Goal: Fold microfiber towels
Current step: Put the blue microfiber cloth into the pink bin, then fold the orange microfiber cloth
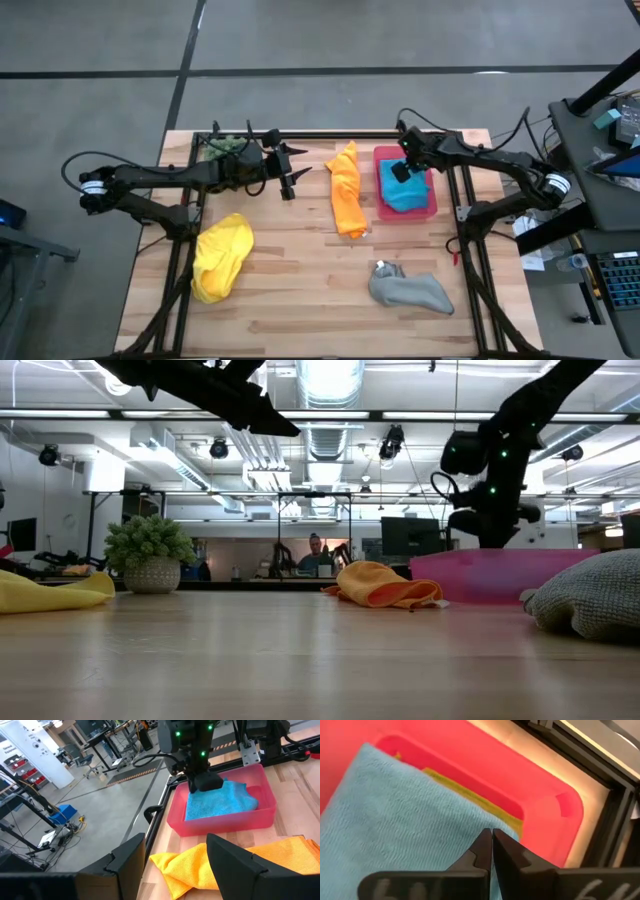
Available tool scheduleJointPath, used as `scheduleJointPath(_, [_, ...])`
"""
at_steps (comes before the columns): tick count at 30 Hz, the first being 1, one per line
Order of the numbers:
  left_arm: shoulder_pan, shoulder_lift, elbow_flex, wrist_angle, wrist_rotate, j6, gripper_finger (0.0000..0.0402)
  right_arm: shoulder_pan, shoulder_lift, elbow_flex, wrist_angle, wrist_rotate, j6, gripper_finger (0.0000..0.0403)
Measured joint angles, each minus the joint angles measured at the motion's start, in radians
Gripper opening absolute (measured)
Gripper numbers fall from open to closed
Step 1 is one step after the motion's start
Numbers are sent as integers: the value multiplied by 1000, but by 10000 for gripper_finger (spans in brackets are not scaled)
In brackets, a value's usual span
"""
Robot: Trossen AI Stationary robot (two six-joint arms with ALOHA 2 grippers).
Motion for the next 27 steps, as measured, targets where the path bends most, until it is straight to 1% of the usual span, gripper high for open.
scheduleJointPath(11, [0, 0, 0, 0, 0, 0, 196, 0, 0, -117, 146, 4, 0, 9])
scheduleJointPath(15, [0, 0, 0, 0, 0, -4, 196, 3, -15, -95, 144, 31, -14, 9])
scheduleJointPath(19, [-1, 0, 0, -5, 0, -49, 196, 8, -48, -48, 118, 43, -27, 9])
scheduleJointPath(23, [-13, 0, 0, -43, 0, -105, 196, 63, -99, -22, 116, 32, -27, 9])
scheduleJointPath(27, [-40, 9, -9, -62, 7, -156, 196, 157, -160, -19, 118, 21, -23, 9])
